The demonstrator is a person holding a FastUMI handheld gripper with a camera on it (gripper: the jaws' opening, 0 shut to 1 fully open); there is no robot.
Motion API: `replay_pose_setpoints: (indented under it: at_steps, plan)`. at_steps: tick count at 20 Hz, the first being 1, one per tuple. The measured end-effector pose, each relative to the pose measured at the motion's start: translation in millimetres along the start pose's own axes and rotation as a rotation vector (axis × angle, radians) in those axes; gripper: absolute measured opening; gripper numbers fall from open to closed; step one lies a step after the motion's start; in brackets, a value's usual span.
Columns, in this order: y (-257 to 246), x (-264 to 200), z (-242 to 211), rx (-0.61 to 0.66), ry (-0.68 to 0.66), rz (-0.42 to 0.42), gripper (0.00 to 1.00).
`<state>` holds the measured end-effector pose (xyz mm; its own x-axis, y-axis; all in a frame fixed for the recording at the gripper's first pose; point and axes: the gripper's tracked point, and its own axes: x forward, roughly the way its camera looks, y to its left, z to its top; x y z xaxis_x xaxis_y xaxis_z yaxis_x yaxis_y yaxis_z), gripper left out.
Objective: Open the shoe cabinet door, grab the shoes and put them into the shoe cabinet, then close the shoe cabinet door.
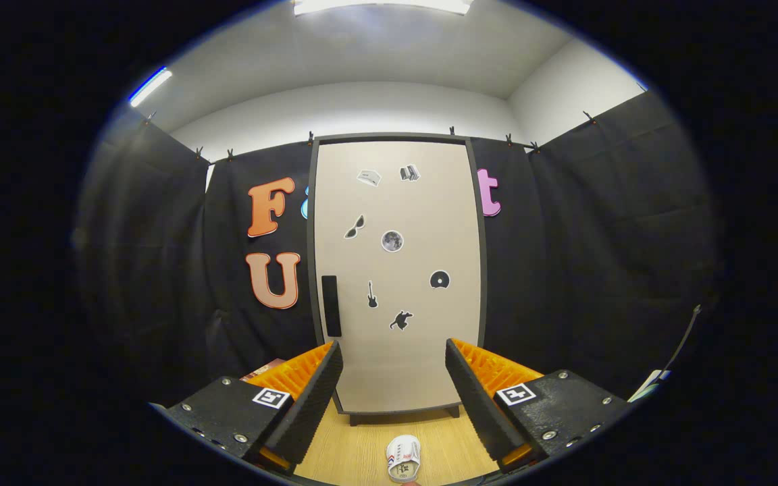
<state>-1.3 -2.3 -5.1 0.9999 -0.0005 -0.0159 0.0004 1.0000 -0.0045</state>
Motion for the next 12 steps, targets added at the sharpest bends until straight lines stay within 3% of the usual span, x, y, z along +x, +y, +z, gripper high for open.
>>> replay_pose_setpoints:
  at_steps: [12]
  plan:
    - [8.1,8.8,-5.2,0.010,0.011,0.017,0.96]
